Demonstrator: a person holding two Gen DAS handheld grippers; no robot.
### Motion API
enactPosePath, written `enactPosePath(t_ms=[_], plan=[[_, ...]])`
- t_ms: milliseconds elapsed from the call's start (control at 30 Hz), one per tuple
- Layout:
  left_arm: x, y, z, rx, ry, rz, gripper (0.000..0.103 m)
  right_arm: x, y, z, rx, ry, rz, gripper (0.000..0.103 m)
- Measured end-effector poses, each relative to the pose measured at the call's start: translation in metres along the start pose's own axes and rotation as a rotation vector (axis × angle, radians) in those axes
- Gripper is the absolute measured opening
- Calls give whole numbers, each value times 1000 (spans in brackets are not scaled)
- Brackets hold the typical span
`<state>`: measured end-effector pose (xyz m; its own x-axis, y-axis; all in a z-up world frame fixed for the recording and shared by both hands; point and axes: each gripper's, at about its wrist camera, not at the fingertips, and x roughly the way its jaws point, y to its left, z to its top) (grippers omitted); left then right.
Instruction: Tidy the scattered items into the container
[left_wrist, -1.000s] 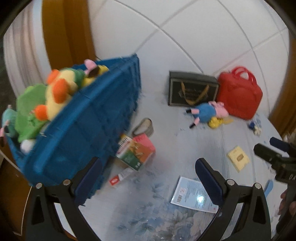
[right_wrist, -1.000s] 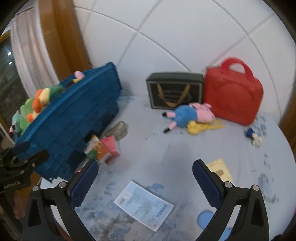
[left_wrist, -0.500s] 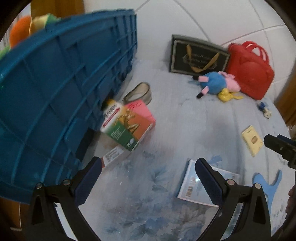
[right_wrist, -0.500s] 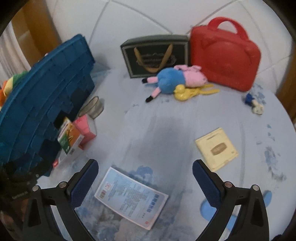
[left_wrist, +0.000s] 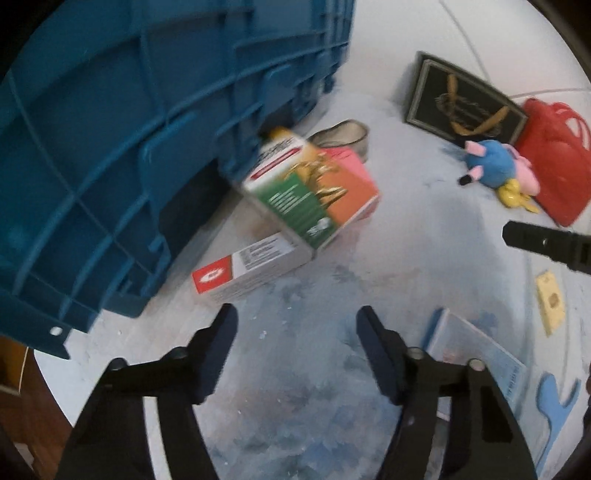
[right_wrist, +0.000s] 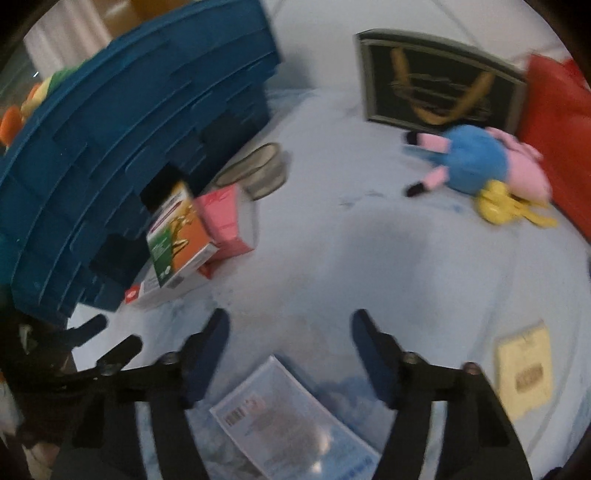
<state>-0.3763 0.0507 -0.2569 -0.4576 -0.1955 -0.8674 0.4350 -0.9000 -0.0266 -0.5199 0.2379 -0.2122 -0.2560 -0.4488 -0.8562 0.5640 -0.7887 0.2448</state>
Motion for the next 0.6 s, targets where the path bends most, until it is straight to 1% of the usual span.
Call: enactPosePath(t_ms=[33, 67, 100, 133, 233, 400, 533, 600], plan=[[5, 3, 0, -8, 5, 14, 53, 8, 1, 4, -18, 9, 10, 50], [11, 6, 0, -17, 10, 28, 50, 15, 4, 8, -38, 15, 22, 46], [16, 10, 0, -27, 16, 44, 47, 23, 8, 14, -60, 21, 39, 38], [20, 12, 1, -35, 16, 54, 47, 31, 12, 19, -77, 26, 58, 36], [21, 19, 6, -53, -8, 76, 47, 56, 30, 35, -127, 42, 113, 36], [29, 18, 26, -54, -36, 109, 47, 82, 53, 58, -177, 36, 127, 36], [39, 15, 42, -60, -46, 134, 47, 99, 55, 74, -186, 16, 74, 36], [48, 16, 48, -69, -43, 137, 47, 114, 53, 79, -182, 35, 56, 36]])
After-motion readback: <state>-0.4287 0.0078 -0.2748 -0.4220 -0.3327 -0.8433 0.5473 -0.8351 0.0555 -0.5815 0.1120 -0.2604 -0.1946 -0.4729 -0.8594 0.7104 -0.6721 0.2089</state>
